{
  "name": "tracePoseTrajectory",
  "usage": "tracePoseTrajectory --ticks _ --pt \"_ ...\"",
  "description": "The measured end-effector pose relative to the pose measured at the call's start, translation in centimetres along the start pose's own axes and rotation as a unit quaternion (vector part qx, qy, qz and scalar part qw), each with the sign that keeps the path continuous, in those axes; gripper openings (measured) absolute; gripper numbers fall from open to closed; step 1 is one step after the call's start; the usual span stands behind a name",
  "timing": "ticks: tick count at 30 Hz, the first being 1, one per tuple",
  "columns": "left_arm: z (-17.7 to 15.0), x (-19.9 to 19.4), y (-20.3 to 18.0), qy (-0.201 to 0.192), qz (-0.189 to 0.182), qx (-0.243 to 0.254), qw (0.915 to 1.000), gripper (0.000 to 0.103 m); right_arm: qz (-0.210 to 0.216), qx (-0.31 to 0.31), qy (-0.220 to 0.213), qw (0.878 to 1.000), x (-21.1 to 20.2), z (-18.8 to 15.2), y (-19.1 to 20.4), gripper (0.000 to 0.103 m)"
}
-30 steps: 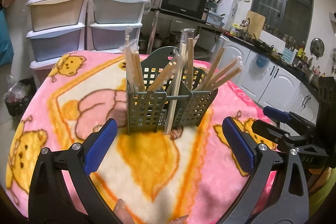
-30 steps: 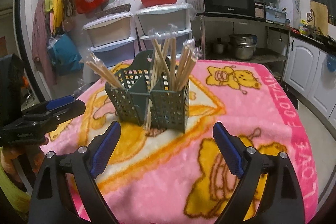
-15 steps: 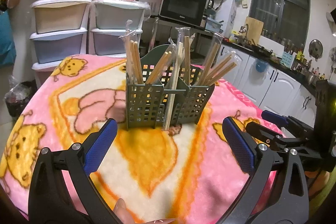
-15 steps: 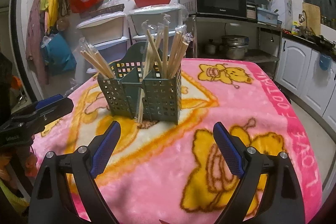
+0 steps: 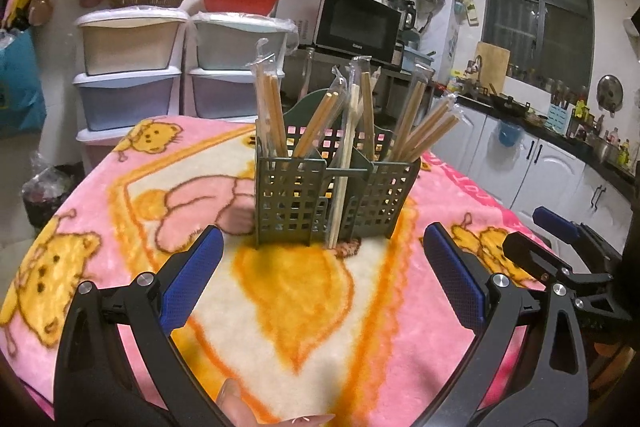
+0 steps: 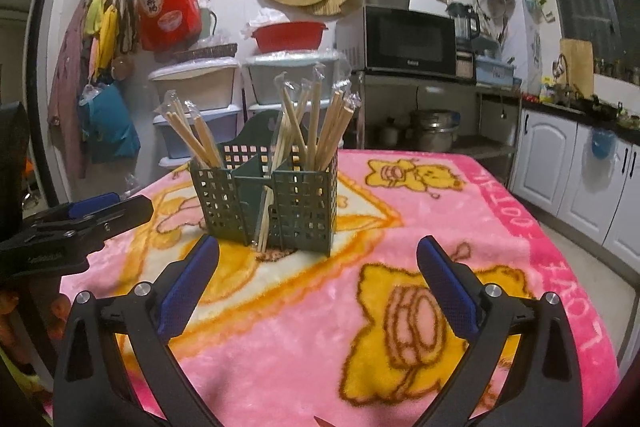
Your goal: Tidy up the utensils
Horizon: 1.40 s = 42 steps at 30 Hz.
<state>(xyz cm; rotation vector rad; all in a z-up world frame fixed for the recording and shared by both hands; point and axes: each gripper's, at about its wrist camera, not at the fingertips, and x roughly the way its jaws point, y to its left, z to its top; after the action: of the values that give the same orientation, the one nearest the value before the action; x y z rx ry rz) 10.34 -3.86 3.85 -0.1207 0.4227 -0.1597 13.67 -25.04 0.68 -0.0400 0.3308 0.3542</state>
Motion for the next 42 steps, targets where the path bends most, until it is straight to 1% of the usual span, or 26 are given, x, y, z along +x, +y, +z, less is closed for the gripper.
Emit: tracePoseTrajectory --ticks 4,8,15,23,42 --pt "-0.5 -0.5 -0.2 -0.01 -0.002 0.005 0.9999 0.092 -0.004 -0.006 -0.017 1.0 -0.5 -0.3 0.3 0.096" --pt "-1.1 -0.8 -0.4 -0.02 0.0 0.009 0.9998 0.092 -0.007 0.003 -0.034 0.999 -1.0 -0.8 0.3 0.096" --pt "-1.5 -0.8 -0.2 -0.031 0.007 0.007 0.9995 0.092 -0.018 0.017 -0.046 0.999 -1.4 -1.2 0.2 0.096" --pt "-1.6 -0.8 -0.2 -0.03 0.007 0.006 0.9995 0.092 -0.02 0.007 -0.046 0.999 -1.7 -1.3 0.6 0.096" --pt "-1.9 -0.6 -0.2 -0.027 0.005 0.006 0.9996 0.092 -0.019 0.01 -0.046 0.999 -1.6 -1.4 0.6 0.096"
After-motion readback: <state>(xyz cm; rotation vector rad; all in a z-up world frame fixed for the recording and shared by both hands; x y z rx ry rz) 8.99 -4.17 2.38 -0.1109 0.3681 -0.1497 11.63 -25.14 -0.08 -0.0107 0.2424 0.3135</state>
